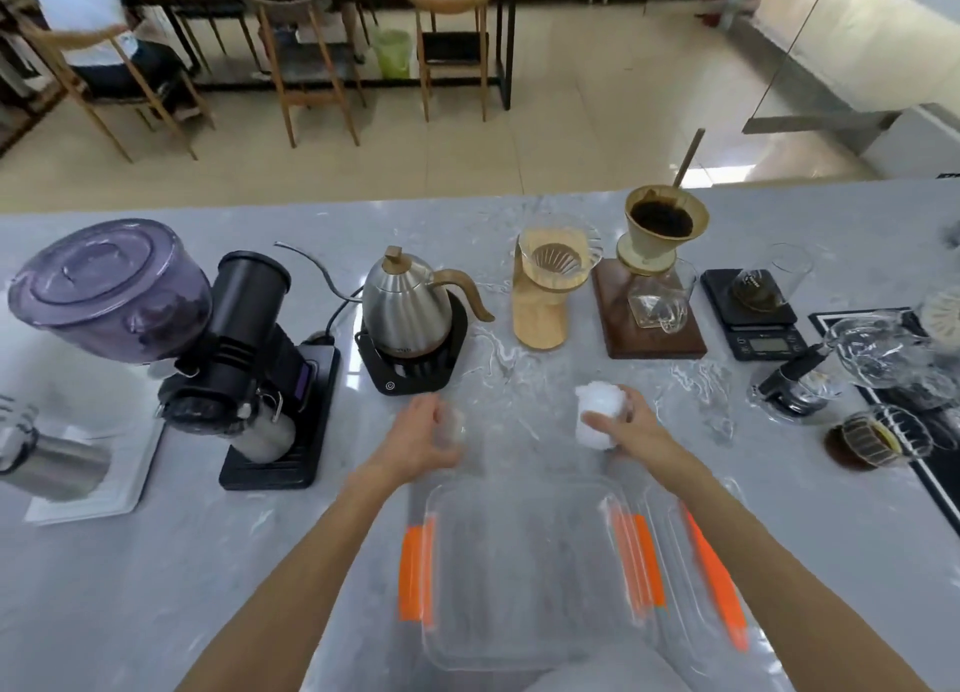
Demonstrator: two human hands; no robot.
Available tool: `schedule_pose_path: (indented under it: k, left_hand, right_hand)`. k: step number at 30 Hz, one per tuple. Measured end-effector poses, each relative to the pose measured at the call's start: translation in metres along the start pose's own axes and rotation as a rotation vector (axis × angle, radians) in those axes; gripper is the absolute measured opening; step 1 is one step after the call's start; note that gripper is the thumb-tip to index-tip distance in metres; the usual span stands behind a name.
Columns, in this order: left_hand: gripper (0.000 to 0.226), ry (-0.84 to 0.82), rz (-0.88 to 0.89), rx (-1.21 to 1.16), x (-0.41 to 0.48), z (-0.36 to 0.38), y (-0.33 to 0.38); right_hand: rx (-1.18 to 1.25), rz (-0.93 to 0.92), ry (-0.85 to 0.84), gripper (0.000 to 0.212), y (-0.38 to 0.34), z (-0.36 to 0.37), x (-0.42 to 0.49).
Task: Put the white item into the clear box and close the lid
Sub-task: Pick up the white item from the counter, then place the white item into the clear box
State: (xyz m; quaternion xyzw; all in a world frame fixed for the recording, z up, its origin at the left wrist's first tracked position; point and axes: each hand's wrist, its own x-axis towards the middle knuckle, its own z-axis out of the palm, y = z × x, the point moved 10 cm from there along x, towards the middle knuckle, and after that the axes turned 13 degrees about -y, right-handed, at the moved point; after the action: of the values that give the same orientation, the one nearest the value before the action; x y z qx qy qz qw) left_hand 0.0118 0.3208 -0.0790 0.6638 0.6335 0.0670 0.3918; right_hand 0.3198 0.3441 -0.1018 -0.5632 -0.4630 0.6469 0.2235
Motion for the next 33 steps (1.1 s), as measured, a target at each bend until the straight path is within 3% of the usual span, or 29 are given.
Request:
schedule_pose_path:
  k: [3, 6, 8, 11, 14, 17, 21, 24, 28, 33]
  left_hand:
    - [0.04, 0.156, -0.058, -0.588, -0.055, -0.036, -0.016]
    - [0.04, 0.167, 0.098, -0.673, -0.115, -0.068, 0.015]
    - [0.045, 0.029, 0.219, -0.473, -0.143, -0.061, 0.06]
    - [0.048, -0.174, 0.281, 0.053, -0.153, -0.003, 0.119]
    - [0.059, -0.344, 0.175, 0.51, -0.126, 0.071, 0.12]
    - [0.075, -0.404, 0.009, 0.652, -0.103, 0.115, 0.084]
    - [0.077, -0.383, -0.069, 0.706, -0.096, 0.14, 0.06]
    - [0.064, -0.337, -0.081, 0.757, -0.097, 0.146, 0.059]
    - [0.044, -0.317, -0.089, 0.817, -0.098, 0.151, 0.057]
    - [0.053, -0.359, -0.097, 0.86, -0.099, 0.155, 0.052]
  right_hand:
    - [0.379, -0.067, 0.018, 0.044, 0.01, -0.024, -0.059]
    - [0.249, -0.219, -0.083, 0.054, -0.027, -0.02, -0.128]
    - [-0.063, -0.277, -0.211, 0.07, -0.061, 0.01, -0.166]
    - [-0.671, -0.218, -0.288, 0.083, -0.084, 0.067, -0.189]
    - [-1.247, -0.236, -0.289, 0.079, -0.078, 0.117, -0.174]
    - [-1.633, -0.178, -0.302, 0.083, -0.036, 0.141, -0.138]
    - [-1.743, -0.086, -0.323, 0.071, 0.017, 0.153, -0.106]
    - [-1.696, -0.031, -0.343, 0.062, 0.041, 0.159, -0.094]
    - [-1.641, -0.007, -0.324, 0.067, 0.058, 0.161, -0.085]
    - [-1.572, 0.037, -0.328, 0.09, 0.065, 0.156, -0.08]
